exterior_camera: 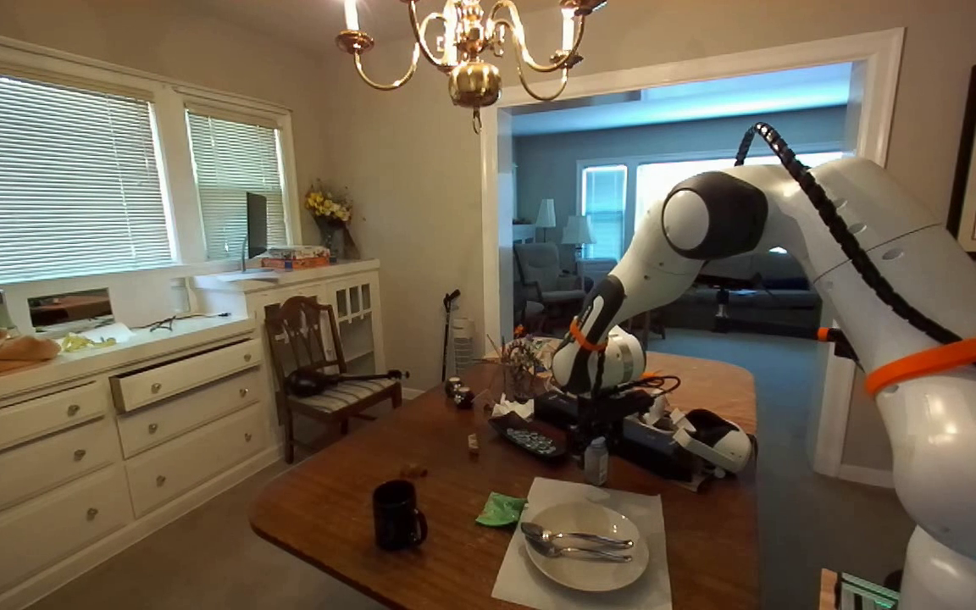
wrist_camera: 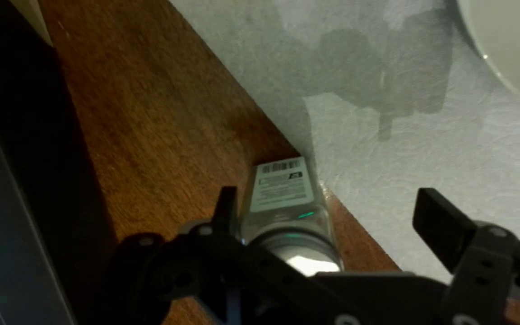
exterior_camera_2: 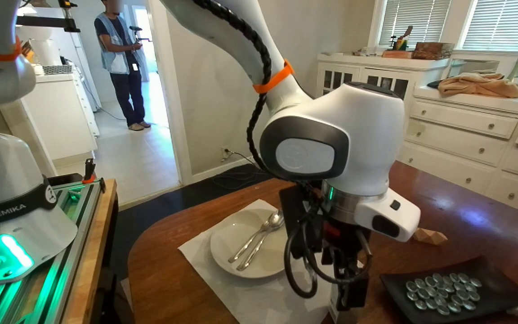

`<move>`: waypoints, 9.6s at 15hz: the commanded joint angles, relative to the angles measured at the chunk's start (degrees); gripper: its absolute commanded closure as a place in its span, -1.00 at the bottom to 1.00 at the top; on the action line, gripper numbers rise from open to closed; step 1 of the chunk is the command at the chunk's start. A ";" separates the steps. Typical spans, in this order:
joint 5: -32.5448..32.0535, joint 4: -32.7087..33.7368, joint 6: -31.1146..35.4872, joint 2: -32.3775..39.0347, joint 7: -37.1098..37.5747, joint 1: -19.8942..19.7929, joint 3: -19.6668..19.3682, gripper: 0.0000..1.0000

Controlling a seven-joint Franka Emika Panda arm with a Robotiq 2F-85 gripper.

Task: Put the spice table on the table and the fork inside the cup

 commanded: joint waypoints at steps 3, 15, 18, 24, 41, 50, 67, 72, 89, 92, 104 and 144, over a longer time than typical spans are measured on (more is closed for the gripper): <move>-3.62 -11.67 4.81 -9.23 3.70 4.43 -1.91 -1.00; -9.07 -24.86 6.28 -18.00 -15.43 4.83 3.01 -1.00; -9.28 -26.53 5.79 -17.67 -25.32 2.64 4.45 -1.00; -15.67 -28.32 4.45 -17.29 -39.60 2.67 2.29 -1.00; -30.10 -29.84 26.69 -8.26 -27.30 10.35 -1.03 -0.86; -30.22 -29.36 29.41 -7.58 -23.69 12.46 -0.98 0.52; -35.10 -21.65 29.25 -11.89 -12.50 33.62 -18.00 0.91; -33.29 -14.50 21.24 -11.00 -9.51 33.22 -11.89 0.91; -38.67 -3.43 -1.66 -12.22 -11.44 26.48 -0.69 0.91; -36.92 0.75 -7.51 -10.87 -15.03 24.69 2.84 0.91; -37.19 16.18 -19.01 -1.08 -26.53 23.40 8.65 0.91; -53.24 47.56 -43.23 21.04 -43.81 34.22 7.87 0.91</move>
